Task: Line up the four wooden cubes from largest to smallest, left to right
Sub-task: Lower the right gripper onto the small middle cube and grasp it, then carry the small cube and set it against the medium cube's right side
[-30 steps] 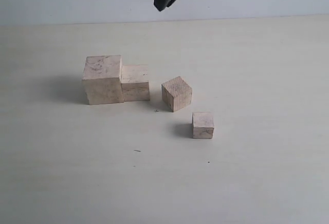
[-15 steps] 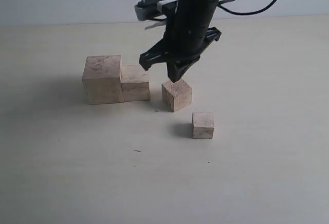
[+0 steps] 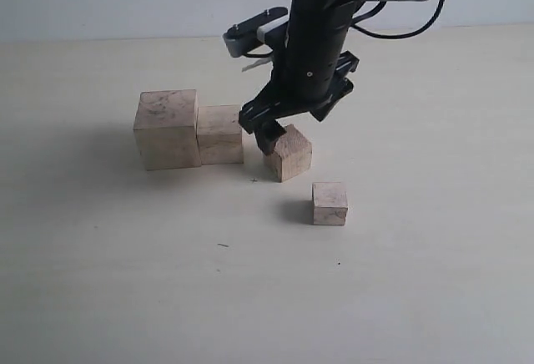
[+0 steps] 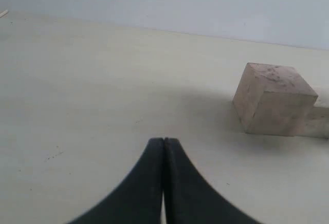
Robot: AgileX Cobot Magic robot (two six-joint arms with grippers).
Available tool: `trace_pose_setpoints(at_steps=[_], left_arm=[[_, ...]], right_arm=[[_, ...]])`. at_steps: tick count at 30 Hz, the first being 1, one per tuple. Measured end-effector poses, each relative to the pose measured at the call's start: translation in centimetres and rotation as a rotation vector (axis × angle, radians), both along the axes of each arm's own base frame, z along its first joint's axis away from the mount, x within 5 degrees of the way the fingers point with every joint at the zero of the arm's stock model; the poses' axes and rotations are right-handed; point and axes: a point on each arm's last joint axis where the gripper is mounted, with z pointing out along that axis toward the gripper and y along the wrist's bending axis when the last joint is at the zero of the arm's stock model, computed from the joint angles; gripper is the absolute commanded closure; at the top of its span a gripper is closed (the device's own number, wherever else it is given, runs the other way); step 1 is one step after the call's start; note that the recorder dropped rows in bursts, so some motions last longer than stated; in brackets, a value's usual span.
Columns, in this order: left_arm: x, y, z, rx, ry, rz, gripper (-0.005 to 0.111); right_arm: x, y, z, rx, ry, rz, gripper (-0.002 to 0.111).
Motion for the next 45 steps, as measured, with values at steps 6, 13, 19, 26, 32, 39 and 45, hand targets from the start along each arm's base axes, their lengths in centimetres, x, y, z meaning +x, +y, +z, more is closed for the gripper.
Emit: trace_pose_setpoints(at_steps=[6, 13, 19, 26, 32, 39, 45], left_arm=[[0.0, 0.0, 0.0, 0.000, 0.000, 0.000, 0.107], [0.0, 0.0, 0.0, 0.000, 0.000, 0.000, 0.107], [0.0, 0.0, 0.0, 0.000, 0.000, 0.000, 0.107], [0.0, 0.0, 0.0, 0.000, 0.000, 0.000, 0.107], [0.0, 0.0, 0.0, 0.000, 0.000, 0.000, 0.107], [0.0, 0.0, 0.0, 0.000, 0.000, 0.000, 0.107], [0.0, 0.0, 0.0, 0.000, 0.000, 0.000, 0.107]], right_arm=[[0.3, 0.1, -1.9, -0.033, 0.020, 0.002, 0.022], [0.4, 0.2, -3.6, -0.056, 0.047, 0.002, 0.046], [0.4, 0.2, -3.8, -0.057, 0.052, -0.017, 0.091], [0.5, 0.1, -3.8, -0.067, 0.030, 0.130, 0.108], [2.6, -1.8, -3.8, -0.060, -0.018, 0.333, 0.108], [6.0, -5.0, -3.6, -0.044, -0.146, 0.383, 0.108], [6.1, -4.8, -3.7, -0.060, -0.201, 0.749, 0.108]])
